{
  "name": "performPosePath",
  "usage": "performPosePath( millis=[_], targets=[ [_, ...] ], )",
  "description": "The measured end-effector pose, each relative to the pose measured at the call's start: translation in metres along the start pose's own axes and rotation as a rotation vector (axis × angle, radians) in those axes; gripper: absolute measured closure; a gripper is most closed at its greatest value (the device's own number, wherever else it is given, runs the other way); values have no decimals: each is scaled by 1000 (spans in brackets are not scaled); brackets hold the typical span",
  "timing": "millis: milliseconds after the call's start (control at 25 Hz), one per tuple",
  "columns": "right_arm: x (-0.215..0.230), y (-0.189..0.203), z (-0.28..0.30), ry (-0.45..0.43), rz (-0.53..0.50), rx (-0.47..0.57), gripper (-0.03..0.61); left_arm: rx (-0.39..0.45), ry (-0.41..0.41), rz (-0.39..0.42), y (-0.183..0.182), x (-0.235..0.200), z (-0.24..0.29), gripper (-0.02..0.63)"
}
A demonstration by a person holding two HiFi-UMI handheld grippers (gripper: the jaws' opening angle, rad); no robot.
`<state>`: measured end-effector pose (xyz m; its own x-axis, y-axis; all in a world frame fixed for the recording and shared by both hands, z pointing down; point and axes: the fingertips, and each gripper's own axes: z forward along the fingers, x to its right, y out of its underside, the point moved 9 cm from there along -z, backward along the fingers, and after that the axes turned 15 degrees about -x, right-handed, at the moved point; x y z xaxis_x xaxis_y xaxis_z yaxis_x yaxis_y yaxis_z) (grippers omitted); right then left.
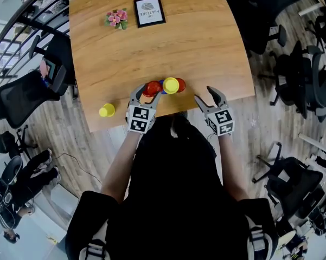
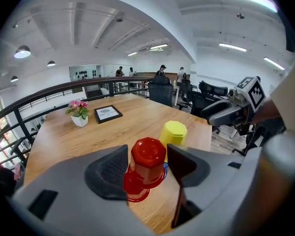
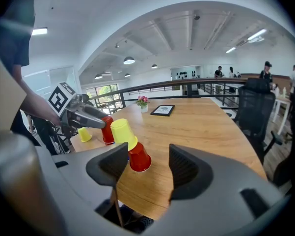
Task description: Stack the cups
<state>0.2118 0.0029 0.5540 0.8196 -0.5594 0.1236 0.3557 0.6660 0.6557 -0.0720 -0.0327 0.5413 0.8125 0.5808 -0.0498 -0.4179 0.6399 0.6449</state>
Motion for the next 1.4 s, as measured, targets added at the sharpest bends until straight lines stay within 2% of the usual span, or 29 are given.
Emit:
performPosePath(
  millis=[320,520,720,1080,1400],
  targets=[
    [-1,-7,-4,-32,-50,27,302,60,-49,-14,-4,3,-18,342],
    [-13,-13,-5,-76,-102,40,304,97,-58,-83,8,7,-35,342],
    [-30,-11,3,-135,-175,23,308,133,-109,-151,26,8,-52,343],
    [-102,-14,20,-223,-267,-23,321,175,-163,-257,76,-20,-90,342],
    [-203,-29,63,-280,-280,8,319,147,-176,-258,131,-83,-137,343]
  ],
)
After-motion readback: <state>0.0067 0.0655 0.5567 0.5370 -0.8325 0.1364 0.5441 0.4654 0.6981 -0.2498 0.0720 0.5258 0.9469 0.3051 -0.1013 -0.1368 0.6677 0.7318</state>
